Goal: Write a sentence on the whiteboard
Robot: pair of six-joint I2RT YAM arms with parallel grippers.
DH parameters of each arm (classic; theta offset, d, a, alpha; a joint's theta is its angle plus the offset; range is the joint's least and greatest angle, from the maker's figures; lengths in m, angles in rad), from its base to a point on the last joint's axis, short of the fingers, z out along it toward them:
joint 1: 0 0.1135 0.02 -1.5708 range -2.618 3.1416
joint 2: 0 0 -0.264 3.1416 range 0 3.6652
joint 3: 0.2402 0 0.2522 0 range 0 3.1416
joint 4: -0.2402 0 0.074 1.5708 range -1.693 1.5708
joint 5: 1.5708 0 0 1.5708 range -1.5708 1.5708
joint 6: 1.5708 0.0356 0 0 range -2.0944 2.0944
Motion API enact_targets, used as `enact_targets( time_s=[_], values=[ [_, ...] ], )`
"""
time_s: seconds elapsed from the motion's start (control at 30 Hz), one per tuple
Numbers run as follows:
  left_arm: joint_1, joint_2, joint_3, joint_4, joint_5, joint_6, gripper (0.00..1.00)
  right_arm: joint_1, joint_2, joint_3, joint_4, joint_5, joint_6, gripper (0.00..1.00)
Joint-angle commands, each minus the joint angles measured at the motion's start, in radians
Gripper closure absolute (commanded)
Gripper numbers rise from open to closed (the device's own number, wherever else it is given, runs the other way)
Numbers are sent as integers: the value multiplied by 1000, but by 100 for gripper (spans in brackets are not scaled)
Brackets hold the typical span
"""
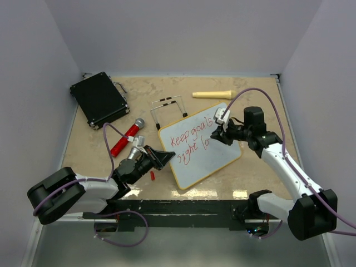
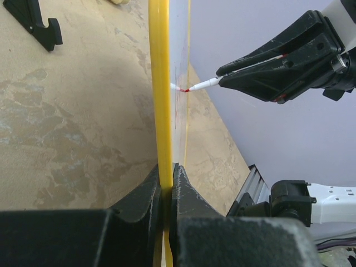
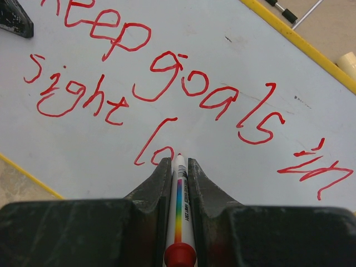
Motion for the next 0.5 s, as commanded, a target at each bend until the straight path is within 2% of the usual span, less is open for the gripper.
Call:
enact_targets(
  time_s=[0.0,0.47],
  values=[
    [-1,0,8,81,29,67,100,7,14,6,11,25,4,100],
    [1,-13,9,66,21,77,100,5,28,15,-112,39,-79,100]
  ],
)
